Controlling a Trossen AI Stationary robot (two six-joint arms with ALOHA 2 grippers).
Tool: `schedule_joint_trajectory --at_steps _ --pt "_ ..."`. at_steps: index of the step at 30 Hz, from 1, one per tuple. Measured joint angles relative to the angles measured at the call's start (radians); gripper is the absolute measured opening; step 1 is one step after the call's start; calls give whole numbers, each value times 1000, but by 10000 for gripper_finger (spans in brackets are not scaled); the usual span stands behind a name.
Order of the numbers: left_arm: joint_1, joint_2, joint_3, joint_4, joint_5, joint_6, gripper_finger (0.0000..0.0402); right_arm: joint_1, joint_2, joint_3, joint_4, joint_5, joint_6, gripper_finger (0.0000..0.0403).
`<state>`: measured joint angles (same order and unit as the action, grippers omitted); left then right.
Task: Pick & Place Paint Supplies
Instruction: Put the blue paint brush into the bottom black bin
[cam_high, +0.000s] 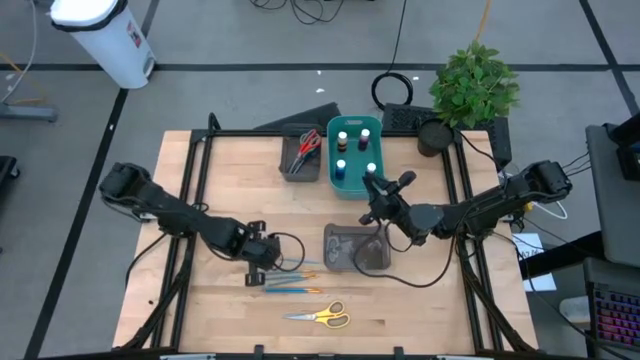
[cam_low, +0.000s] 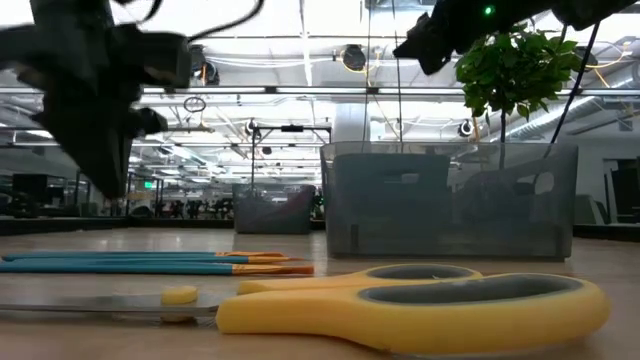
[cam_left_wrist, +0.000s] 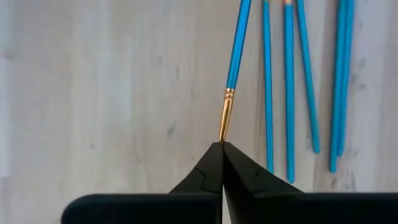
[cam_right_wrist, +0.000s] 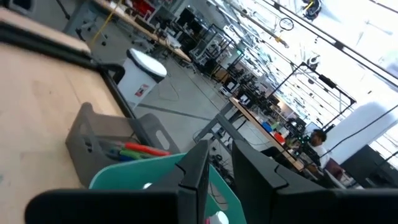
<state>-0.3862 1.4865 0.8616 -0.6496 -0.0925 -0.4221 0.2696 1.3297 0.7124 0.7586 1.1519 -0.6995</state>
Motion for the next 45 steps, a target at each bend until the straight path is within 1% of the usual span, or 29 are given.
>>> schedule_joint_trajectory --at_steps 4,7,9,13,16,18,22,26,31,34,35,38,45 --pt "1 -109 0 -8 -59 -2 1 21 -32 0 -2 26 5 59" --pt "3 -170 0 49 -106 -6 1 51 -65 0 -1 51 2 59" --pt "12 -203 0 117 -132 1 1 71 -87 0 -2 67 2 59" --pt "66 -234 14 250 -176 54 1 117 -132 0 -9 90 8 59" --pt "121 -228 40 290 -178 115 1 142 -150 0 -11 111 23 59" --pt "160 -204 65 342 -153 154 1 156 -159 0 -15 133 24 59" --pt "208 -135 114 401 -52 238 1 172 -162 0 -15 158 24 59" --pt "234 -32 209 398 6 298 0 172 -163 0 -14 185 -24 59" --pt "242 121 334 390 79 364 0 171 -180 0 -8 305 -45 59" --pt "241 206 389 388 126 404 0 172 -194 0 -9 406 -65 59" --pt "241 229 399 390 139 414 0 171 -196 0 -7 420 -74 59" --pt "244 295 422 385 162 420 0 179 -209 -9 -8 419 -73 59" --pt "261 385 423 365 163 383 1 181 -218 -21 -6 420 -72 59"
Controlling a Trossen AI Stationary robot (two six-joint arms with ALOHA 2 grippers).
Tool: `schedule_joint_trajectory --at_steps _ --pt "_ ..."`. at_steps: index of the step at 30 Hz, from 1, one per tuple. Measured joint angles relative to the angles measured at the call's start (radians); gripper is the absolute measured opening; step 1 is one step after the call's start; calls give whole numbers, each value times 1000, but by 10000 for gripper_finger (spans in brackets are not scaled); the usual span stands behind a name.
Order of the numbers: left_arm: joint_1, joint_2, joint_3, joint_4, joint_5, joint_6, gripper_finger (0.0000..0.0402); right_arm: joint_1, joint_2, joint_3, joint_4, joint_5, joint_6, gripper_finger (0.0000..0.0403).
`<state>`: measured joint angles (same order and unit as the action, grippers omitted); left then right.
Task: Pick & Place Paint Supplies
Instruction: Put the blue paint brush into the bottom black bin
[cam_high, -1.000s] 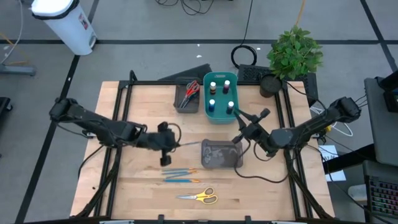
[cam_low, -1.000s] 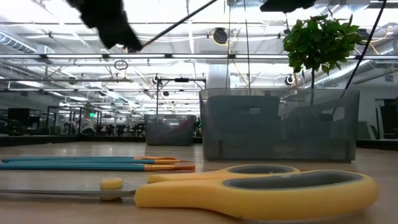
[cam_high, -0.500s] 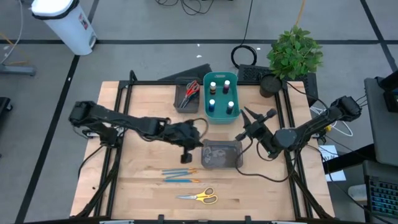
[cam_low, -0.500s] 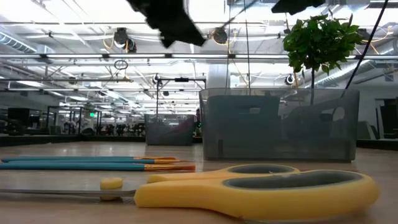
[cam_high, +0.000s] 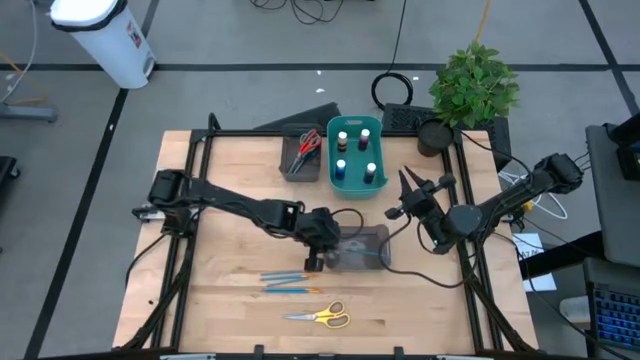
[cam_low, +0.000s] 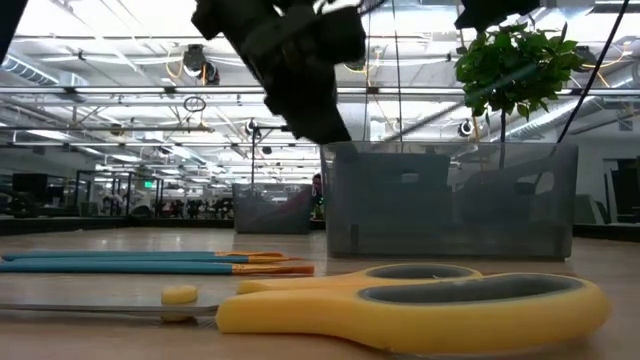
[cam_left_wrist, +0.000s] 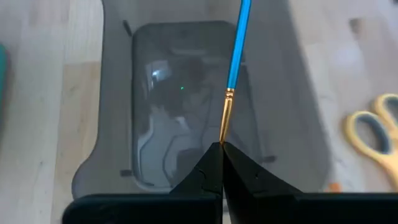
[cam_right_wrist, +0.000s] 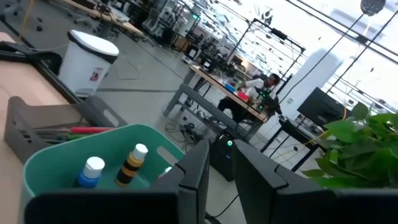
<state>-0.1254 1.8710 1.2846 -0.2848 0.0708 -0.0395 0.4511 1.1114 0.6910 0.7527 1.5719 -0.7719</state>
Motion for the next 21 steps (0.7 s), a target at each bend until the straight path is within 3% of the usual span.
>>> schedule_joint_trajectory --at_steps 21 --pt "14 19 -3 31 -23 12 21 0 1 0 -1 -1 -2 59"
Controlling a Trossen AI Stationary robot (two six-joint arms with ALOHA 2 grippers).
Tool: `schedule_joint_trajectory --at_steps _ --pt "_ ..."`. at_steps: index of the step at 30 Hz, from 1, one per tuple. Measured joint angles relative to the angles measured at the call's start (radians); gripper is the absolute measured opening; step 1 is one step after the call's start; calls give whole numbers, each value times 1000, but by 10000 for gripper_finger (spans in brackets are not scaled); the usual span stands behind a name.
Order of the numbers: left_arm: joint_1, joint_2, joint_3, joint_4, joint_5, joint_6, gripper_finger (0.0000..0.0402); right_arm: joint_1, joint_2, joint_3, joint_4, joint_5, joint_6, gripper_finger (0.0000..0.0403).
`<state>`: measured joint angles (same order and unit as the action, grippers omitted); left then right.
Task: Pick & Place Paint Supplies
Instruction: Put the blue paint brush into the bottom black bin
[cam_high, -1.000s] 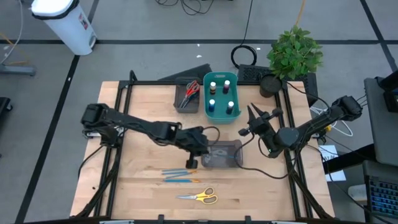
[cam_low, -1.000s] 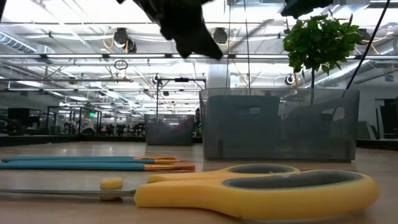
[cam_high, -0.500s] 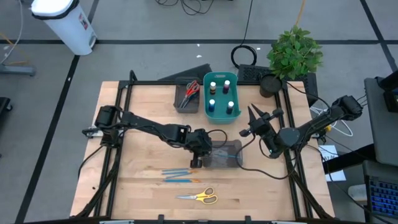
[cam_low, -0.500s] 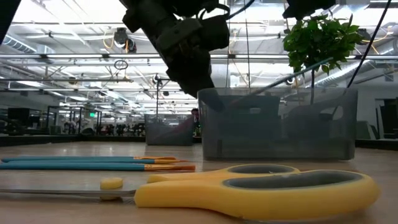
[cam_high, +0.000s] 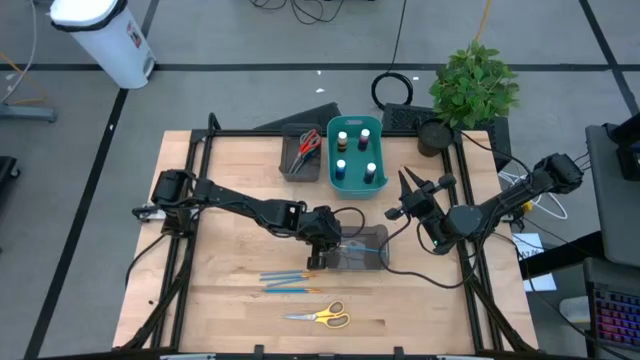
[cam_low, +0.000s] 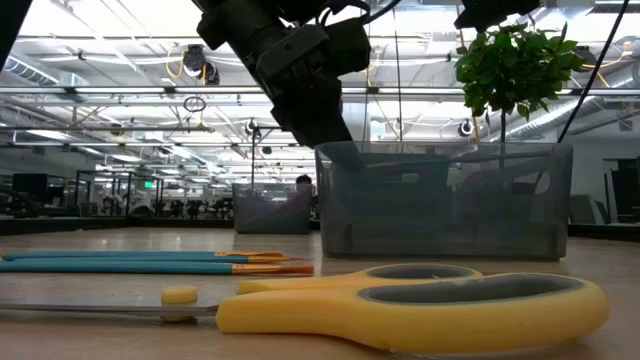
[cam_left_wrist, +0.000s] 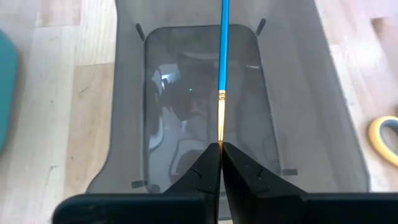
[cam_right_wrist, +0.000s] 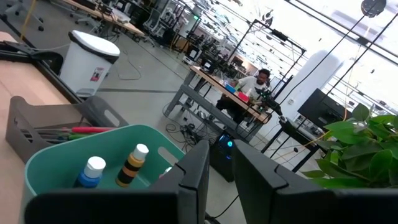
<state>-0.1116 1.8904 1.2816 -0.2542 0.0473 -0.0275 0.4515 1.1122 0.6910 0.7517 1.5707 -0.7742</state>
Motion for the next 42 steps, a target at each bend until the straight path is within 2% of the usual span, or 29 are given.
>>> schedule_joint_trajectory --at_steps 6,12,16,20,24,28,33,38,42 --pt "0 0 34 -64 -10 5 36 0 0 0 0 0 -1 59" --pt "-1 -22 94 -227 -88 7 107 0 0 0 0 0 -6 59" --pt "0 -27 148 -348 -102 7 148 0 1 0 -1 0 -8 59" --pt "0 -46 192 -444 -72 -12 174 1 1 1 0 0 -8 59" --pt "-19 -107 171 -491 6 -9 187 2 1 -1 0 -1 -6 59" --pt "-72 -195 94 -458 -22 -51 187 2 1 -12 -2 1 -9 59" --pt "-146 -291 -70 -331 -79 -124 188 2 1 -12 8 -1 -24 59" --pt "-198 -309 -240 -148 -83 -192 189 2 1 -12 33 -7 -22 59" --pt "-213 -294 -351 40 -83 -192 189 2 1 -12 33 -56 24 59"
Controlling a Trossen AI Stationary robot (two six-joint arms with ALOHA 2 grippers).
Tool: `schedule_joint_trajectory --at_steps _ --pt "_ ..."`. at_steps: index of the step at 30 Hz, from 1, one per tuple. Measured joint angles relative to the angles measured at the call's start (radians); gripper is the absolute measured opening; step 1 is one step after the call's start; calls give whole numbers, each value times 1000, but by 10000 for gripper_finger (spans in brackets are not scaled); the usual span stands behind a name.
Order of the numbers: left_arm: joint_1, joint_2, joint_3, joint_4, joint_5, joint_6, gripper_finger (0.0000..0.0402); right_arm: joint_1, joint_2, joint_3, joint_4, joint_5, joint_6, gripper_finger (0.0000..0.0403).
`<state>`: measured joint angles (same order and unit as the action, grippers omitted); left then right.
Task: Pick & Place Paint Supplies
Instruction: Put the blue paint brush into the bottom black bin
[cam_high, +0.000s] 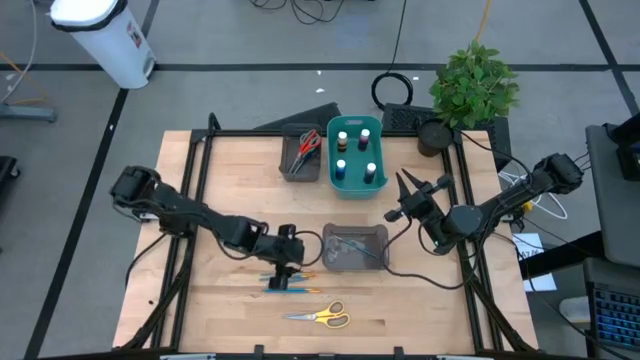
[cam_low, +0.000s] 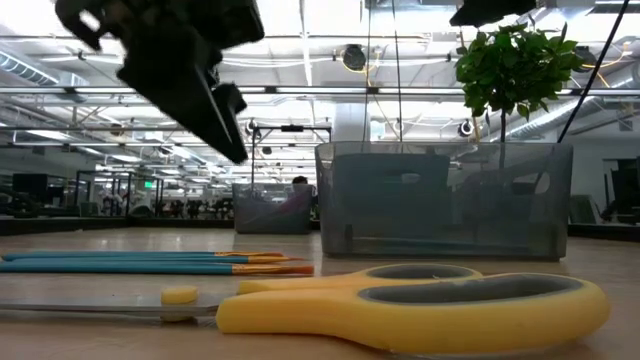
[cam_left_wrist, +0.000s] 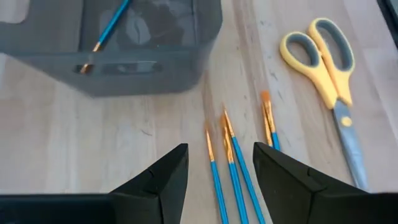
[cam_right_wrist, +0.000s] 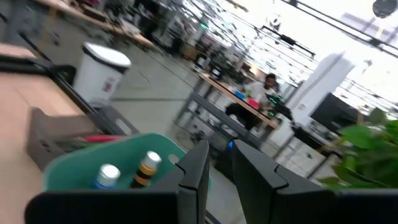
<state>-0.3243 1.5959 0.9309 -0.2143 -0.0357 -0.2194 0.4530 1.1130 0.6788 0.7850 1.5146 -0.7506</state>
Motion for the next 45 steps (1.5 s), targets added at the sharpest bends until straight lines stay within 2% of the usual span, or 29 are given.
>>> schedule_joint_trajectory --at_steps 4,8,19,23,33,42,45 --pt "2 21 -70 172 -3 9 189 0 0 0 -11 -63 37 59" --pt "2 55 -94 273 -49 46 189 0 0 0 -10 -102 60 59" --pt "-17 207 -91 368 -75 59 189 0 0 0 -17 -103 62 59" --pt "-17 246 -91 385 -109 50 189 0 0 0 -18 -103 62 59" --pt "-12 237 -88 315 -166 30 189 0 0 0 -18 -103 62 59" --pt "-10 237 -90 332 -122 -18 187 0 0 0 -18 -103 62 59" --pt "-10 237 -90 332 -124 -29 173 0 0 0 -18 -103 63 59"
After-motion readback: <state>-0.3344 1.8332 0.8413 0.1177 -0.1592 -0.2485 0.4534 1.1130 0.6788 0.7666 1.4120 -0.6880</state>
